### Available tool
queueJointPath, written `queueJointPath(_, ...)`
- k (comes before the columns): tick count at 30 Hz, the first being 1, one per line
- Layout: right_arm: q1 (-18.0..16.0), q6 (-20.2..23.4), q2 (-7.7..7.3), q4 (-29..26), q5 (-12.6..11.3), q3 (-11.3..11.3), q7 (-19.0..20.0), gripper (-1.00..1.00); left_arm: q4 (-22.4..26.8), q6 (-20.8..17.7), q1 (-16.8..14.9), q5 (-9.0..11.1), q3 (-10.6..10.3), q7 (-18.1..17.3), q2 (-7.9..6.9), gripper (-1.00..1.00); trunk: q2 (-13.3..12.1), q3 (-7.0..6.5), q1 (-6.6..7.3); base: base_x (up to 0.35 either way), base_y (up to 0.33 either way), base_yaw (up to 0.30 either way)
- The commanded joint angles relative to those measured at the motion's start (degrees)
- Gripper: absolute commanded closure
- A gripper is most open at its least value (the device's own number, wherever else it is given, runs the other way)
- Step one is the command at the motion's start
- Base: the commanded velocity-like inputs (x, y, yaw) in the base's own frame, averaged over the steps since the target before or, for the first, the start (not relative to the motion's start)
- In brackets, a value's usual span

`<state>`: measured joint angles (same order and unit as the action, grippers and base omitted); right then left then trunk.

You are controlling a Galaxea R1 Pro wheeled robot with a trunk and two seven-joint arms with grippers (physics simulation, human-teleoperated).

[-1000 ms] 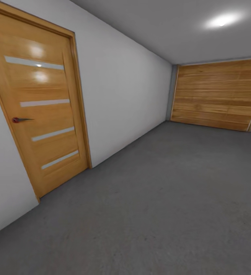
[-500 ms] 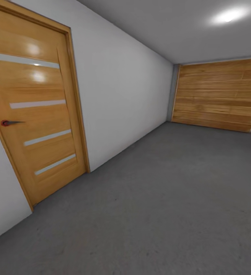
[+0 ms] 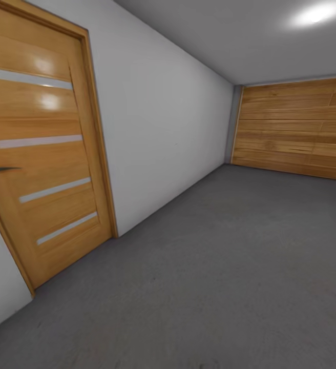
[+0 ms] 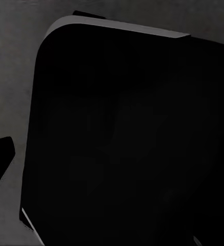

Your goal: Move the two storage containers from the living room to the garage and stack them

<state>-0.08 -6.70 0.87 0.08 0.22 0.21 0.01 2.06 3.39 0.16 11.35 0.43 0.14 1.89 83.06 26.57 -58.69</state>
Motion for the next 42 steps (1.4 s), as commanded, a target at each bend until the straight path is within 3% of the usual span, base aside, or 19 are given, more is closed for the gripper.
queueJointPath(1, 0.0, -0.2, 0.00, 0.0, -0.1, 0.0, 0.0, -1.00, 0.1, 0.1, 0.0, 0.3, 0.0, 0.0, 0.02, -1.00, 0.0, 0.04, -0.03, 0.323, 0.000, 0.025)
queueJointPath(28, 0.0, -0.3, 0.01, 0.0, -0.6, -0.4, 0.1, -1.00, 0.1, 0.3, 0.0, 0.3, 0.0, 0.0, 0.04, -1.00, 0.0, 0.04, -0.03, 0.323, 0.000, 0.246)
queueJointPath(42, 0.0, -0.3, 0.09, 0.0, 0.1, 0.3, 0.1, -1.00, 0.0, 0.3, 0.0, 0.3, 0.0, 0.0, 0.04, -1.00, 0.0, 0.04, -0.03, 0.323, 0.000, 0.019)
